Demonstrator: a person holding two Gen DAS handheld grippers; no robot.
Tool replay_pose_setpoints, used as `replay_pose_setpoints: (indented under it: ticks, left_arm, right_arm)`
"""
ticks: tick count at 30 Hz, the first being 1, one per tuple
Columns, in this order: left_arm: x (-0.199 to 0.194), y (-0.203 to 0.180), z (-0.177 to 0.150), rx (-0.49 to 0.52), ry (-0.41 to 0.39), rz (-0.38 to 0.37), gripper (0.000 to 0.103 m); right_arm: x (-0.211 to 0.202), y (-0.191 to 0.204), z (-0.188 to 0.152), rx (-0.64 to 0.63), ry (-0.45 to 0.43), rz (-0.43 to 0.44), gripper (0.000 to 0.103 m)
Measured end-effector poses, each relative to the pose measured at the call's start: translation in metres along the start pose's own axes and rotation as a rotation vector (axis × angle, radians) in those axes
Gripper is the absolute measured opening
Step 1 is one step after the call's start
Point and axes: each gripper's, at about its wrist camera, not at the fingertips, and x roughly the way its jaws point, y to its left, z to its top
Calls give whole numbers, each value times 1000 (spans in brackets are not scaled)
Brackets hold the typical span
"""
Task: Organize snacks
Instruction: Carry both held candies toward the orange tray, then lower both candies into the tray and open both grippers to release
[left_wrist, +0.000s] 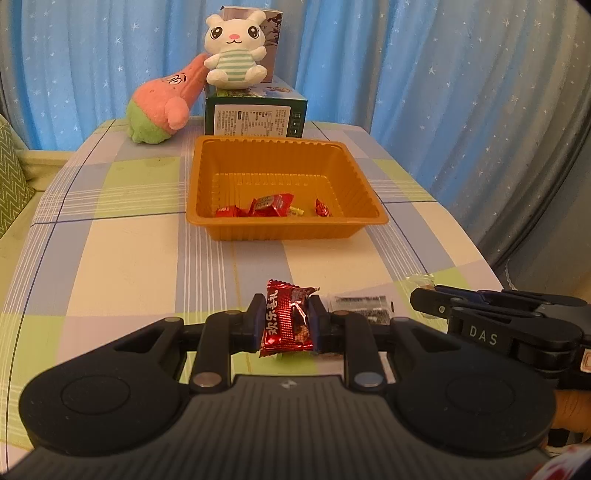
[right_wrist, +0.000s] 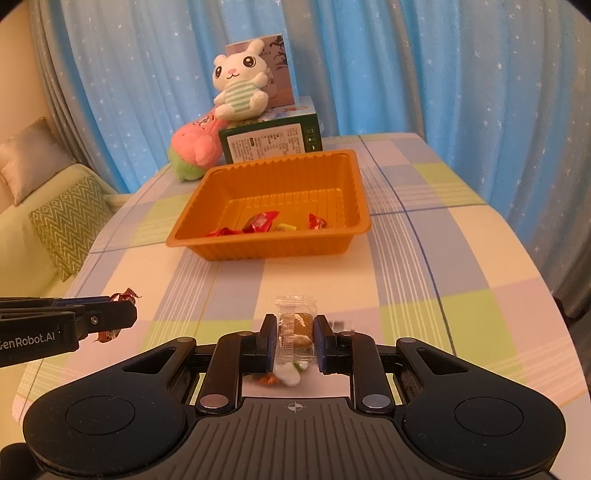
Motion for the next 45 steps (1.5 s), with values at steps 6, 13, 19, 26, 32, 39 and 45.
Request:
replay_pose_setpoints:
  ticks: [6,13,19,26,32,39,45]
  left_arm:
    - [16,6,19,1,-8,-1,21]
    - [37,14,47,1,-15,-7,21]
    - [58,15,69,14,-17,0,21]
    - [78,14,87,31,-16,-6,21]
    - [96,16,98,44,-9,-4,21]
    - [112,30,114,26,-11,0,21]
    - [123,39,131,12,-18,3,21]
  right_arm:
    - [14,-5,20,-12,-3,5,21]
    - [37,-18,48,22,11,36,21]
    - [54,-21,74,-5,2,34,21]
    - [71,-24,96,-10,6,51,21]
    - [84,-30,114,22,13,77,21]
    - [100,-32,134,13,12,81,21]
    - [113,-37,147,23,16,88,21]
